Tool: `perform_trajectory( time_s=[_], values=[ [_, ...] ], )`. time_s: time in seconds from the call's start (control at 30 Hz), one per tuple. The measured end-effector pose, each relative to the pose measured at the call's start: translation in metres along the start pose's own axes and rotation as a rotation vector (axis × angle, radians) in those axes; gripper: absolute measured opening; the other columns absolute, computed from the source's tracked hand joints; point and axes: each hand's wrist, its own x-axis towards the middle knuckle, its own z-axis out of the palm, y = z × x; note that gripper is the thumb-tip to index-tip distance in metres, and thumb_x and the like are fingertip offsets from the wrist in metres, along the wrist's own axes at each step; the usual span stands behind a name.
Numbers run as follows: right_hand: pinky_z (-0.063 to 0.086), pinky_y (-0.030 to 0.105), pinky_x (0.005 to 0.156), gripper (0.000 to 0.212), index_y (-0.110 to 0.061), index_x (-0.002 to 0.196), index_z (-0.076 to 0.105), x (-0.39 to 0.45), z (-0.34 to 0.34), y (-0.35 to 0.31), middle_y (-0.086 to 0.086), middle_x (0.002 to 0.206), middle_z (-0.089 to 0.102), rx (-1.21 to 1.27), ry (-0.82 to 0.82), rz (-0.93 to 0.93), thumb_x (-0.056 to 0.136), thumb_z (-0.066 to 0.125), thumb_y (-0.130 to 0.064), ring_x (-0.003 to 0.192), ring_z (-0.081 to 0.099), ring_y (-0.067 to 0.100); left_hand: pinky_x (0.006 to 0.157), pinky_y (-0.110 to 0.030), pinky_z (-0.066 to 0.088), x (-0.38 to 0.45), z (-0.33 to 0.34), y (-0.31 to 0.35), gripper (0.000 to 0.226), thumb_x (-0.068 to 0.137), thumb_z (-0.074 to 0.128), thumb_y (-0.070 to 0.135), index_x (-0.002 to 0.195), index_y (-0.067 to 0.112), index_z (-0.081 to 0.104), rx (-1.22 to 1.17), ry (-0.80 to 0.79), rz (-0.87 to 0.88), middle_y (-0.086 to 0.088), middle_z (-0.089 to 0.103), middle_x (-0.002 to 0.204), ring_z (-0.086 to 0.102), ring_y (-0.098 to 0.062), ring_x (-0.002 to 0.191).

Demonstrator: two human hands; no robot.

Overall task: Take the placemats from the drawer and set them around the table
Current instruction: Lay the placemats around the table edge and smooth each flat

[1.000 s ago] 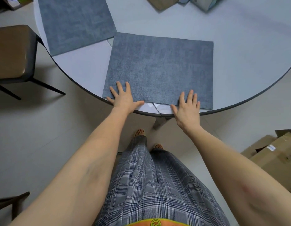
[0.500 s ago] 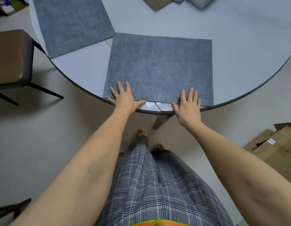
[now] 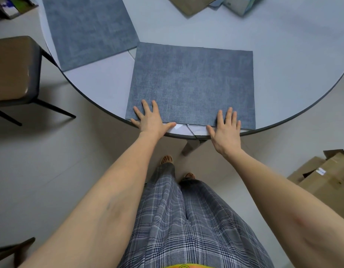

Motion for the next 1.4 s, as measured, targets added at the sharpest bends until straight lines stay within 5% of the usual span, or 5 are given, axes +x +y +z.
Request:
perform_trajectory(
  time_s=[0.3, 0.43, 0.6, 1.07, 1.4],
  values=[
    [0.012, 0.054, 0.117, 0.059, -0.008, 0.134, 0.043, 0.009, -0.002, -0.006, 0.018, 0.148, 0.036, -0.123, 0.167, -0.180, 0.091, 0.037, -0.048, 0.140, 0.029, 0.034, 0.112, -0.060, 0.015, 0.021, -0.031, 0.011, 0.070, 0.089, 0.038, 0.068, 0.129, 0.012, 0.053, 0.333, 0.193, 0.082, -0.015, 0.040, 0.141, 0.033, -0.035, 0.132],
    [0.020, 0.048, 0.116, 0.056, -0.008, 0.130, 0.049, 0.045, -0.005, -0.039, 0.016, 0.147, 0.041, -0.006, 0.252, -0.314, 0.089, 0.030, -0.042, 0.139, 0.033, 0.032, 0.114, -0.048, 0.023, 0.047, -0.019, 0.030, 0.063, 0.090, 0.053, 0.052, 0.137, 0.012, 0.040, 0.219, 0.304, 0.293, -0.015, 0.039, 0.142, 0.033, -0.032, 0.132],
    [0.000, 0.039, 0.120, 0.059, -0.016, 0.152, 0.020, 0.102, 0.003, -0.054, 0.011, 0.161, 0.008, 0.044, 0.192, -0.268, 0.100, 0.033, -0.041, 0.149, 0.004, 0.025, 0.113, -0.061, -0.008, 0.065, 0.013, 0.040, 0.067, 0.099, 0.024, 0.056, 0.154, 0.030, -0.002, 0.210, 0.157, 0.330, -0.002, -0.013, 0.162, -0.015, -0.031, 0.148],
    [-0.004, 0.042, 0.121, 0.062, -0.015, 0.154, 0.003, 0.068, -0.008, 0.069, 0.007, 0.162, -0.002, 0.037, 0.194, 0.274, 0.101, 0.021, -0.044, 0.149, -0.003, 0.022, 0.105, -0.060, 0.028, 0.083, -0.023, 0.094, 0.039, 0.097, 0.042, 0.030, 0.132, 0.012, 0.044, 0.220, 0.192, 0.219, -0.017, 0.032, 0.143, 0.034, -0.037, 0.129],
    [-0.005, 0.034, 0.120, 0.059, -0.019, 0.153, 0.009, 0.207, -0.042, -0.001, 0.004, 0.162, 0.002, 0.006, 0.172, -0.262, 0.102, 0.026, -0.042, 0.149, -0.001, 0.019, 0.116, -0.054, -0.010, 0.163, -0.015, 0.131, 0.070, 0.098, 0.024, 0.058, 0.155, 0.026, 0.000, 0.225, 0.185, 0.490, -0.001, -0.011, 0.162, -0.013, -0.028, 0.148]
  ],
)
